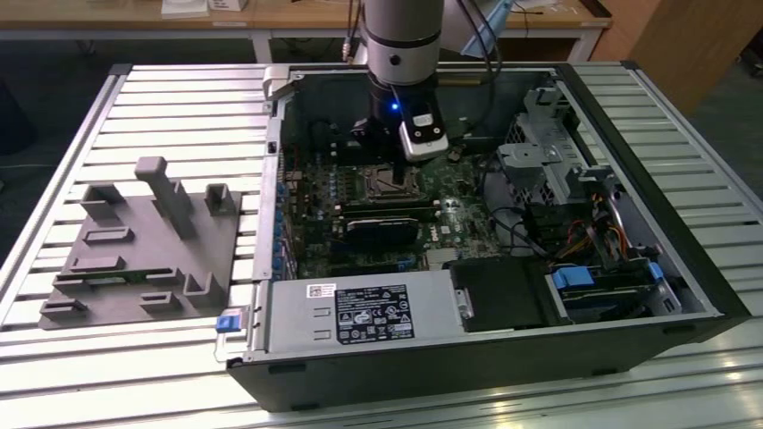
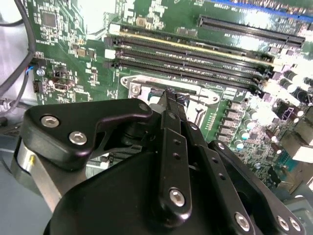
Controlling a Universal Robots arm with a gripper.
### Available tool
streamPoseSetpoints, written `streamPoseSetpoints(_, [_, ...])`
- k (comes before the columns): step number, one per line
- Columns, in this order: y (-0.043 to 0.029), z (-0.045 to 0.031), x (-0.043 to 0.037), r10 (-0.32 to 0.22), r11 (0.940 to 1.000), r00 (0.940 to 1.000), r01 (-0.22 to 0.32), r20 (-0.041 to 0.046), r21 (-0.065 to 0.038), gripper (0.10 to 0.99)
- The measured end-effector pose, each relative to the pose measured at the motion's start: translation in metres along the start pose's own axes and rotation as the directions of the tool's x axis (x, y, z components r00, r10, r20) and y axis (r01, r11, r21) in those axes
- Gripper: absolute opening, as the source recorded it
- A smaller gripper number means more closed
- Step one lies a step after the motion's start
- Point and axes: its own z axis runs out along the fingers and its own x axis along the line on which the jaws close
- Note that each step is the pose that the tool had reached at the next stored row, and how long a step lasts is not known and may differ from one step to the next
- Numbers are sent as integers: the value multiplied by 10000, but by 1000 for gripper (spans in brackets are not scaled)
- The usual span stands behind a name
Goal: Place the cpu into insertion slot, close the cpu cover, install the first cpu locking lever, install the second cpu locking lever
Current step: 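Install the second cpu locking lever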
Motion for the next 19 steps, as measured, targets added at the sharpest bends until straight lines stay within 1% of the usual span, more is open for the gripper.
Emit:
streamPoseSetpoints(6, [-74,-1,-29,1,10000,10000,-1,0,0,106])
streamPoseSetpoints(12, [-113,1,-29,-38,10000,10000,38,-2,-5,106])
streamPoseSetpoints(16, [-127,13,-1,-327,9995,9995,327,-11,-24,106])
streamPoseSetpoints(19, [-130,26,7,-751,9972,9972,751,-24,-51,106])
